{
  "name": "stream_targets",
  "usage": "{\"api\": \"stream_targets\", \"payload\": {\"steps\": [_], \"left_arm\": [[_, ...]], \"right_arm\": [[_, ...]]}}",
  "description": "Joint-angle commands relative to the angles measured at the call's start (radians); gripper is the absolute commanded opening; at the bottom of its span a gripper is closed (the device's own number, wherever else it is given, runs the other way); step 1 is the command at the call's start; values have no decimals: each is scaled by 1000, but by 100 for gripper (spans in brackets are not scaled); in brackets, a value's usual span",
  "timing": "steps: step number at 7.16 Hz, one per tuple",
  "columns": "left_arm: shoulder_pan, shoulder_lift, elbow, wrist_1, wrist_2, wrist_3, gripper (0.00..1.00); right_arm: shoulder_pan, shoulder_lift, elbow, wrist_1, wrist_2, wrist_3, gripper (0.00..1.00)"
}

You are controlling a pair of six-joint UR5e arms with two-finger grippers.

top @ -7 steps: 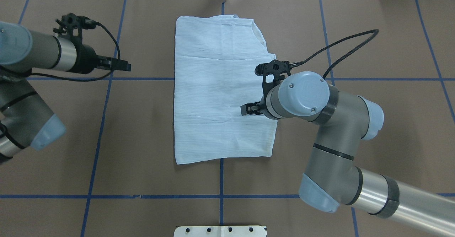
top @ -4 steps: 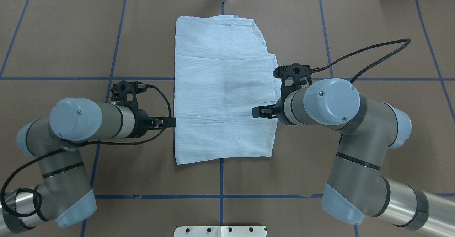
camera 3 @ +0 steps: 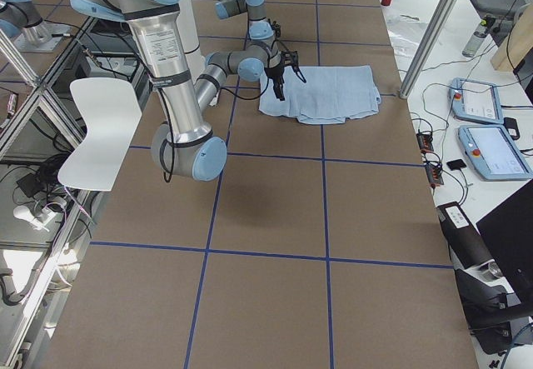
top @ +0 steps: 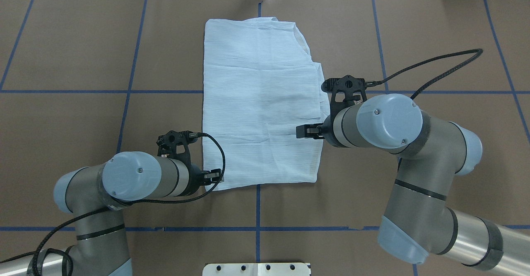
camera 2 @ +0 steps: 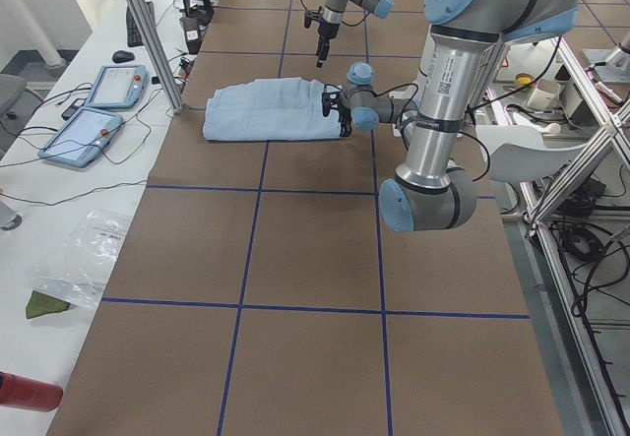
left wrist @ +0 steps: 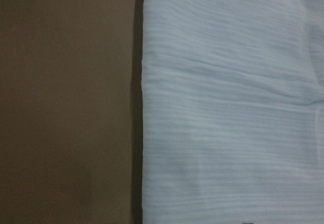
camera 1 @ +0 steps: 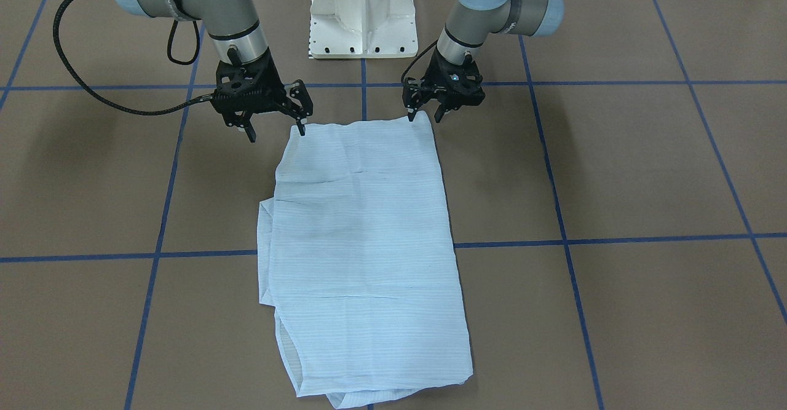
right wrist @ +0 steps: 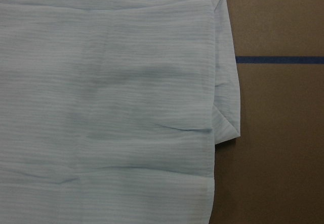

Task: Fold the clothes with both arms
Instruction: 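Lower both grippers to the shirt corners nearest the robot and grasp them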

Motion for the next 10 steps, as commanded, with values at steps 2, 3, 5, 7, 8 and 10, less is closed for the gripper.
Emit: {"api": "stream_targets", "payload": {"steps": [2, 3, 5, 7, 8, 10], "left_arm": [[4, -5, 8, 7, 3, -5, 53], [4, -5, 17, 7, 3, -5, 53], [6, -5, 32, 5, 3, -3, 53], [6, -27, 49, 7, 3, -3, 48], [7, -29, 52, 5, 3, -3, 39], [6, -29, 51, 5, 3, -3, 0]], "right_arm": [[-1, 0, 0, 0, -3, 0, 100], [-3, 0, 0, 0, -3, 0, 100], [-4, 0, -2, 0, -3, 0, 100], [-6, 0, -6, 0, -3, 0, 100], [-9, 0, -6, 0, -3, 0, 100], [-12, 0, -6, 0, -5, 0, 100]]}}
